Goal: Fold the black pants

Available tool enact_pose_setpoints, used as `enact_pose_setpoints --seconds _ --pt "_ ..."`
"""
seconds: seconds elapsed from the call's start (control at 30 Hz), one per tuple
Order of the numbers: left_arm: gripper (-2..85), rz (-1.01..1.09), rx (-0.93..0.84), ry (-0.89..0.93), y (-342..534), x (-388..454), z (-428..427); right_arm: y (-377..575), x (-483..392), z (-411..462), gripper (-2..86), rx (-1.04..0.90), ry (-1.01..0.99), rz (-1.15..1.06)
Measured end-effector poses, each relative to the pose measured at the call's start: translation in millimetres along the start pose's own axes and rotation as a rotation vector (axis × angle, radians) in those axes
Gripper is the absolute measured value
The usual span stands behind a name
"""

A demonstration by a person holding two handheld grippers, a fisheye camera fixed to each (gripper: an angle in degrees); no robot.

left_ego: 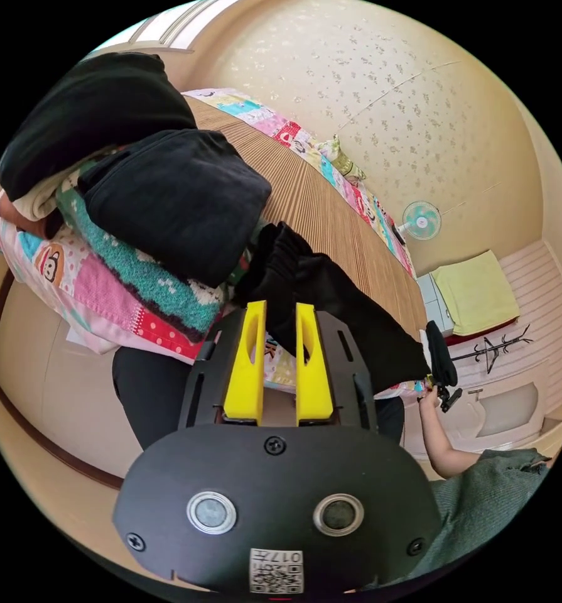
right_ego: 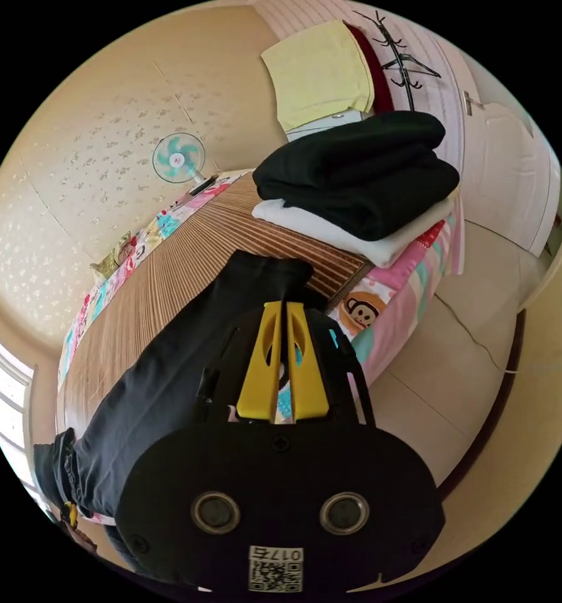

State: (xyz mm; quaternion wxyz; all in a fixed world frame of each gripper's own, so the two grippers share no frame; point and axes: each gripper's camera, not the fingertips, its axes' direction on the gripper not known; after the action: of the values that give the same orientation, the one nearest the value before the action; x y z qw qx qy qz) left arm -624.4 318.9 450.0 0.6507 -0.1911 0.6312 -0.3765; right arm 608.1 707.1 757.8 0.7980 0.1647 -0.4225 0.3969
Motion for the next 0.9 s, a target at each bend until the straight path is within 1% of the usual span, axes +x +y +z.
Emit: enact_pose_setpoints --seconds 0.07,0.17,0.23,0.33,0.43,0.5,0.6,0.73,0.77,0.8,0.87,0.9 --pt "11.5 -0.033 -0.030 0.025 2 -9 6 9 34 26 1.4 -0.110 -0.016 0.118" --pt "13.8 -0.072 -0.043 0.069 6 -19 13 19 63 22 1.5 -0.066 -0.161 0.207" --pt "14.3 -0.082 -0.039 0.091 9 -22 17 21 72 16 1.4 -0.054 -0.192 0.264" --pt "16.0 -0.144 -0.071 0.101 11 -33 35 29 88 0 1.1 0.017 -0.257 0.338" --pt "15.0 -0.220 -0.046 0.237 16 -49 52 38 101 -3 0.8 0.010 -0.321 0.403" --pt "13.6 -0.261 0.030 0.323 23 -62 58 42 97 -9 0.7 0.007 -0.360 0.369" --pt "10.6 -0.333 0.074 0.406 36 -82 72 47 60 -25 0.7 0.007 -0.348 0.174" --pt "7.9 -0.329 0.056 0.567 44 -96 76 68 -35 -30 0.7 -0.099 -0.414 -0.168" --pt "7.4 -0.301 0.054 0.642 46 -95 73 80 -68 -32 0.6 -0.126 -0.445 -0.269" --pt "7.0 -0.245 0.059 0.729 46 -89 69 88 -85 -33 0.6 -0.141 -0.466 -0.321" --pt "6.9 -0.136 0.062 0.793 46 -68 60 127 -157 -34 0.5 -0.235 -0.577 -0.541" --pt "6.8 -0.064 0.058 0.812 45 -53 54 139 -175 -34 0.5 -0.263 -0.607 -0.588"
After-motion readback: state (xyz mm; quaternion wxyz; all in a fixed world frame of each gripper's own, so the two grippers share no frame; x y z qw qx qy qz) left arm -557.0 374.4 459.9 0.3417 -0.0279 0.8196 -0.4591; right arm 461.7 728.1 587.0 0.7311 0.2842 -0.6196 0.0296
